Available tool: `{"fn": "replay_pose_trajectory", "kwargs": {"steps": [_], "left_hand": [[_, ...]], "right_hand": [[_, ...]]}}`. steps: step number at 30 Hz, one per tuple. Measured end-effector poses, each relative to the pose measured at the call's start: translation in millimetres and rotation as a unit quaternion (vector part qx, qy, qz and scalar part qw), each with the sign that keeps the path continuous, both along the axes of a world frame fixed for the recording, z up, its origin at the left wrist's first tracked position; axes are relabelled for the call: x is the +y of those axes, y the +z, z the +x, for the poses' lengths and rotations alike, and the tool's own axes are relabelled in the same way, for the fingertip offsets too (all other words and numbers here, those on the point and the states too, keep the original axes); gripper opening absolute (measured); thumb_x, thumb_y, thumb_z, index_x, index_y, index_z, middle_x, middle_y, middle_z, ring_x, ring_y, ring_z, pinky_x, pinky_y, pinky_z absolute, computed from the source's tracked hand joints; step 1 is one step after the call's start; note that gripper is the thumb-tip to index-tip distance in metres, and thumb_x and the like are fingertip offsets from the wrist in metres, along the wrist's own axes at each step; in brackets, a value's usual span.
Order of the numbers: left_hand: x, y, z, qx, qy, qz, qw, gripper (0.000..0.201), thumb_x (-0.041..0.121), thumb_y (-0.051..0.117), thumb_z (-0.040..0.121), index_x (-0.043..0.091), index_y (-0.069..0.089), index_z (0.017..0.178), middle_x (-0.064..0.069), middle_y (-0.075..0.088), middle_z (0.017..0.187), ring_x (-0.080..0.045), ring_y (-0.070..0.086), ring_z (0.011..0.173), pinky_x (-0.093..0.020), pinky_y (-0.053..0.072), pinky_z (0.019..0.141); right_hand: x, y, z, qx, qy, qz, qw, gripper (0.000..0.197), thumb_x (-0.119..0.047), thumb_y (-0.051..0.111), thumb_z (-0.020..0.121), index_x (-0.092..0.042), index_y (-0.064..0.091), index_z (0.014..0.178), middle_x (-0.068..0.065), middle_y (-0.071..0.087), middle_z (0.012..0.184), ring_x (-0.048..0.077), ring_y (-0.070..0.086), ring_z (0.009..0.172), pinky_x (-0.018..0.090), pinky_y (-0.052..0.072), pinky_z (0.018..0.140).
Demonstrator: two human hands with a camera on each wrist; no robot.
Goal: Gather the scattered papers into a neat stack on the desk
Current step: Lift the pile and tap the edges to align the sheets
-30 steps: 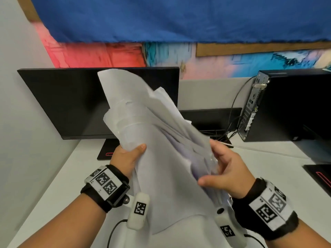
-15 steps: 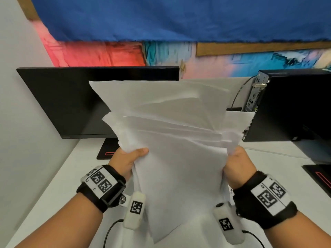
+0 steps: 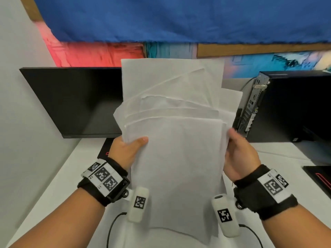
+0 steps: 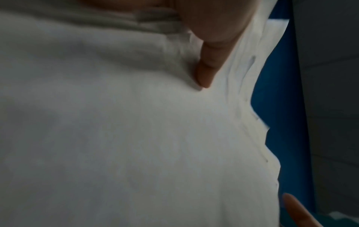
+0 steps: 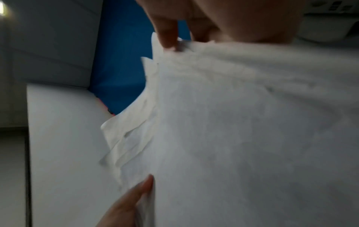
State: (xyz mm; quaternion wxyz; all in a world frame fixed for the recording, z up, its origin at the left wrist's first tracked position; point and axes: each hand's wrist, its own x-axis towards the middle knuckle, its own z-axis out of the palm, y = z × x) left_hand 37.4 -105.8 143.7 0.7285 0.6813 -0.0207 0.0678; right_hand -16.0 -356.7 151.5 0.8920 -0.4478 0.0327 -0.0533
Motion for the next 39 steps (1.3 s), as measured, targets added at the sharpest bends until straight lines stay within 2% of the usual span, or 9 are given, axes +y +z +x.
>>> {"fn": "replay_pose_trajectory", "kwargs": {"steps": [3,9,13,19,23,28,32,35,39], "left_hand": [[-10,8,-11,-0.024,0.030,0.023,0.999,0.015,0.011,0.067,0.080,0.025,0.064,0.077,0.007,0.071,0.066,-0.011,0.069,0.073,-0.025,0.055,0.066],[-21,18,-32,-0.182,0.090,0.035,0.979,0.058,-0.001,0.067,0.076,0.038,0.033,0.101,0.021,0.054,0.097,0.015,0.061,0.081,-0.008,0.051,0.069],[-7,11,-23,-0.150,0.069,0.010,0.986,0.077,0.013,0.083,0.060,0.024,0.040,0.123,0.009,0.061,0.109,0.003,0.064,0.097,-0.019,0.054,0.081],[10,9,-16,-0.118,-0.009,0.075,0.990,0.027,0.015,0.077,0.061,0.029,0.069,0.082,0.013,0.074,0.081,-0.002,0.070,0.083,-0.015,0.053,0.069],[19,17,-15,-0.143,-0.080,0.095,0.982,0.037,0.024,0.078,0.054,0.027,0.070,0.090,0.009,0.075,0.090,-0.008,0.070,0.091,-0.022,0.055,0.077],[3,26,-22,-0.195,-0.057,0.167,0.965,0.040,0.038,0.063,0.062,0.035,0.060,0.101,0.018,0.068,0.095,0.005,0.064,0.095,-0.010,0.049,0.080],[-3,27,-32,-0.221,-0.001,0.143,0.965,0.042,0.041,0.063,0.064,0.029,0.063,0.104,0.016,0.067,0.101,0.000,0.065,0.096,-0.014,0.051,0.080],[-5,22,-35,-0.221,-0.027,0.124,0.967,0.054,0.034,0.066,0.063,0.014,0.059,0.113,0.009,0.065,0.106,0.003,0.063,0.100,-0.010,0.049,0.081],[-4,17,-34,-0.196,-0.042,0.122,0.972,0.050,0.032,0.067,0.060,0.030,0.056,0.109,0.013,0.064,0.104,0.005,0.063,0.098,-0.010,0.049,0.080]], "right_hand": [[13,-7,-3,-0.027,-0.035,-0.122,0.992,0.071,-0.033,0.077,0.063,-0.013,0.050,0.126,0.008,0.068,0.114,0.023,0.066,0.103,0.034,0.057,0.076],[26,2,-14,-0.077,-0.178,-0.217,0.957,0.035,0.003,0.063,0.081,-0.014,0.060,0.111,-0.004,0.072,0.094,0.011,0.070,0.090,0.027,0.057,0.079],[22,-4,-11,-0.092,-0.145,-0.225,0.959,0.056,0.004,0.072,0.072,-0.005,0.052,0.123,0.013,0.068,0.111,0.024,0.068,0.100,0.036,0.056,0.082],[3,1,-8,-0.113,-0.063,-0.192,0.973,0.033,0.008,0.069,0.066,-0.017,0.069,0.088,-0.005,0.076,0.080,0.012,0.072,0.077,0.023,0.057,0.065],[-15,9,-4,-0.142,0.045,-0.203,0.968,0.048,-0.017,0.089,0.045,-0.019,0.074,0.091,0.003,0.076,0.091,0.020,0.071,0.087,0.029,0.057,0.070],[9,16,-11,-0.140,-0.116,-0.250,0.951,0.035,0.011,0.070,0.068,-0.018,0.067,0.087,-0.009,0.075,0.078,0.009,0.071,0.077,0.024,0.056,0.068],[20,21,-20,-0.202,-0.262,-0.269,0.905,0.054,0.002,0.074,0.070,-0.030,0.050,0.107,-0.014,0.063,0.101,-0.003,0.064,0.092,0.019,0.053,0.082],[17,24,-22,-0.267,-0.335,-0.398,0.811,0.069,-0.020,0.074,0.066,-0.034,0.034,0.121,-0.031,0.047,0.115,-0.002,0.050,0.109,0.030,0.042,0.102],[15,33,-20,-0.348,-0.340,-0.443,0.753,0.064,-0.022,0.068,0.074,-0.026,0.034,0.128,-0.033,0.045,0.120,-0.010,0.045,0.112,0.016,0.037,0.100]]}}
